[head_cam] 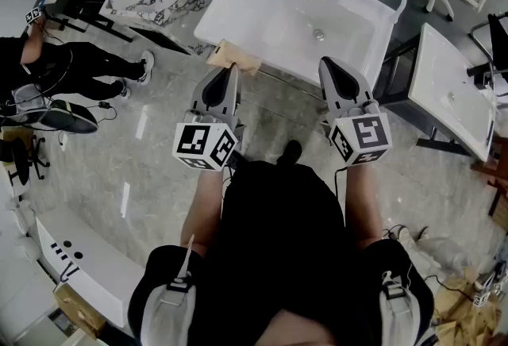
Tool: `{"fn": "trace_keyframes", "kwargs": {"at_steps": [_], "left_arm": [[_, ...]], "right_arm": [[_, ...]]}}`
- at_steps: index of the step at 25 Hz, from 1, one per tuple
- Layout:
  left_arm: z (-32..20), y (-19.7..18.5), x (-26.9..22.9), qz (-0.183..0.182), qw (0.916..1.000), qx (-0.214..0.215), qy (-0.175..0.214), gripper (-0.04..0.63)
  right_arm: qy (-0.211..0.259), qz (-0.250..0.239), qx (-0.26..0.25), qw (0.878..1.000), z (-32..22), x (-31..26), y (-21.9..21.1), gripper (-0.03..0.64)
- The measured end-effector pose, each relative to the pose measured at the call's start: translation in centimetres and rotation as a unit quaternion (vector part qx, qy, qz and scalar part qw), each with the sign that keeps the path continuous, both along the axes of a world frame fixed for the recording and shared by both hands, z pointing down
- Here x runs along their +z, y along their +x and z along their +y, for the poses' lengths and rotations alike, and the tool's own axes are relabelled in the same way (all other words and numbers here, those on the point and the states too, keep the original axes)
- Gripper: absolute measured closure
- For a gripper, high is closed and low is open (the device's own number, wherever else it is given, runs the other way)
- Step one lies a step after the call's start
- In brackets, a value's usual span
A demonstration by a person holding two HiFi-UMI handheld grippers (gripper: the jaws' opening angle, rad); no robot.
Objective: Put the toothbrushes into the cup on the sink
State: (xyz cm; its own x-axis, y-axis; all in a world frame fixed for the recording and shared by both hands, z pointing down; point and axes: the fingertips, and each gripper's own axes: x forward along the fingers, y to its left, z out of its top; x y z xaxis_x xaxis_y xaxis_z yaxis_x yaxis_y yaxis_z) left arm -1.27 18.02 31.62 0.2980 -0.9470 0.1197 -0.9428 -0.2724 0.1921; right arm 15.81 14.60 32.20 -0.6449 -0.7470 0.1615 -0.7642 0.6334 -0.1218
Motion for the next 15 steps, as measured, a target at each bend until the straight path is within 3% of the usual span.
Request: {"fn": "trace_keyframes", "kwargs": {"at_steps": [15], "left_arm": [[1.7,2.9,0.7,-0.014,0.9997,-0.013,-0.015,0.574]], "right_arm": [[0.012,0.009,-0.047,0.999,2.6,-0.1,1.5,0.585]]}}
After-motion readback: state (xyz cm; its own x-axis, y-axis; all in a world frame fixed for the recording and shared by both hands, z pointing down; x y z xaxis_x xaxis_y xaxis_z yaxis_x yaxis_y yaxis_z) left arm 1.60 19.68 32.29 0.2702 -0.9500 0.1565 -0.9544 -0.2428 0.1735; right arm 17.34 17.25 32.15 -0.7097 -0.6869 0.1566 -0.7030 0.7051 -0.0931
